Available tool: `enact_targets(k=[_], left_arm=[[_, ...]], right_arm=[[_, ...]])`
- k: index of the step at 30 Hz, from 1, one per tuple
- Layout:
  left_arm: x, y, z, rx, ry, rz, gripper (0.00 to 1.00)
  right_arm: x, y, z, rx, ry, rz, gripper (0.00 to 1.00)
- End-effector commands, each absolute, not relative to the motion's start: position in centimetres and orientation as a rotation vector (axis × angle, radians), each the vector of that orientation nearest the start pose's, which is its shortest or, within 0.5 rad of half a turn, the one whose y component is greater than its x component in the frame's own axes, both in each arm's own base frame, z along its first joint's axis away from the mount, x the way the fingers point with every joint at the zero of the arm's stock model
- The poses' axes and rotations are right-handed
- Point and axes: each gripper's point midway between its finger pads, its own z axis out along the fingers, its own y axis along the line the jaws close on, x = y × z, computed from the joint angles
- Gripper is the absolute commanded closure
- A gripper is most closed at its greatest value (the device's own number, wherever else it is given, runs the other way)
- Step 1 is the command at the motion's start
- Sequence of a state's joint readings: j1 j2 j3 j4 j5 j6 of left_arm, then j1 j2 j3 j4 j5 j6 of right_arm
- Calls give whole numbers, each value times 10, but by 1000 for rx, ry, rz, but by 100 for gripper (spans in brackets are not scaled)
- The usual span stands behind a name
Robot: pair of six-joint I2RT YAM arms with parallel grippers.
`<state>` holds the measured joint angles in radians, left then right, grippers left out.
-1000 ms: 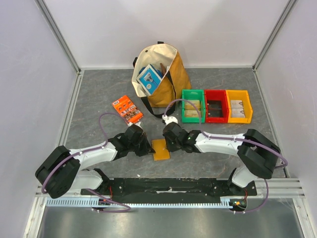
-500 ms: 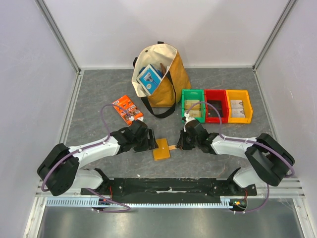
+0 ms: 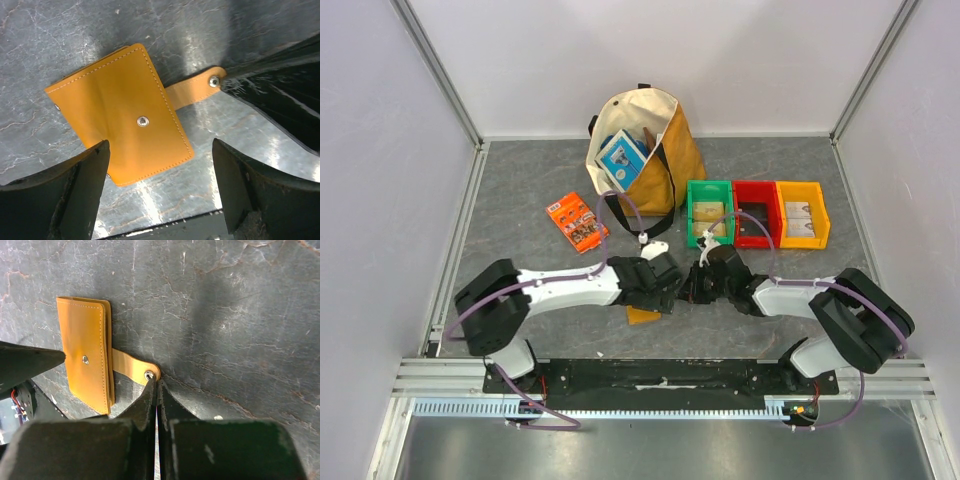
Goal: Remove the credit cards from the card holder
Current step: Open the card holder at the center of the board.
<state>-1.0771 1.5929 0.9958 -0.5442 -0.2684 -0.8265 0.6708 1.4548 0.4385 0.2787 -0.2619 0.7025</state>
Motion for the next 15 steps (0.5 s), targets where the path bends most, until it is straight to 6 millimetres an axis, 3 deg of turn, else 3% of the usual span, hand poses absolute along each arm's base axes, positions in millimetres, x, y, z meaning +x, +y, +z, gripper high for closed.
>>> enact_targets(k=[1, 11, 15], left_arm=[[186, -280, 43, 339, 2611, -23, 11], [183, -283, 27, 428, 2596, 165, 13], [185, -278, 34, 397, 2577, 187, 21]], right_arm=[[206, 257, 16, -100, 2485, 993, 100], [203, 253, 10, -96, 2504, 973, 100], [203, 251, 10, -99, 2508, 965, 100]])
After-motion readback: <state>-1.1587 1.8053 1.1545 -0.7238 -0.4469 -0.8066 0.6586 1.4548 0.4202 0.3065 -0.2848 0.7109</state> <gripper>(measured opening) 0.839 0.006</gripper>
